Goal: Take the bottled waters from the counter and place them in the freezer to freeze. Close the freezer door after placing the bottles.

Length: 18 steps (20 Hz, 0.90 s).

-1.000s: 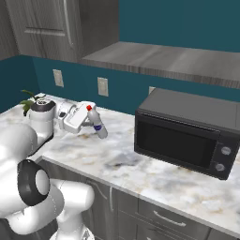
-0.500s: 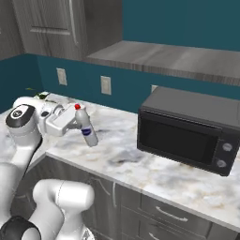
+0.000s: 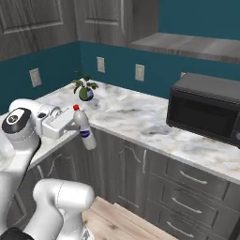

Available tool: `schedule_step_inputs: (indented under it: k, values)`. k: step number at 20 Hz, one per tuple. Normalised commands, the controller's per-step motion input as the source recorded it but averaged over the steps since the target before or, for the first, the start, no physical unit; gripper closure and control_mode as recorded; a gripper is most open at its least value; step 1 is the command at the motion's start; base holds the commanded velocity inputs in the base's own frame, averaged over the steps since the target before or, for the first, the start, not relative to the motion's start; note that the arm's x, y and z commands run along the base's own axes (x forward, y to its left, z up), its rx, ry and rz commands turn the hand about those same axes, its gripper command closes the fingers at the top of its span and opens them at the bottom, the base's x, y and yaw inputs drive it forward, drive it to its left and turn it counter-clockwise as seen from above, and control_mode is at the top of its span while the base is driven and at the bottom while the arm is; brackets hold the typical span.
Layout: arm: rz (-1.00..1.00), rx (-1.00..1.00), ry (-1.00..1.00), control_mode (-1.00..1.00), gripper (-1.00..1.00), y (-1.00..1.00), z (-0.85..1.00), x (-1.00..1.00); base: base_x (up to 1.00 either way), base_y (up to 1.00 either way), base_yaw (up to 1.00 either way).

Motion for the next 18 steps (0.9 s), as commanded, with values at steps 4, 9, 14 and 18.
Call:
schedule_step_inputs:
  k: [4, 9, 14, 18]
  values:
    - [0.00, 0.00, 0.00, 1.00, 1.00, 0.00, 0.00, 0.00, -1.00, -0.76, 0.36]
    - [0.00, 0.00, 0.00, 1.00, 1.00, 0.00, 0.00, 0.00, -0.83, -1.00, 0.28]
    - [0.00, 0.00, 0.00, 1.00, 1.00, 0.00, 0.00, 0.00, -0.56, -0.75, 0.11]
    - [0.00, 0.00, 0.00, 1.00, 1.00, 0.00, 0.00, 0.00, -0.90, 0.28, 0.00]
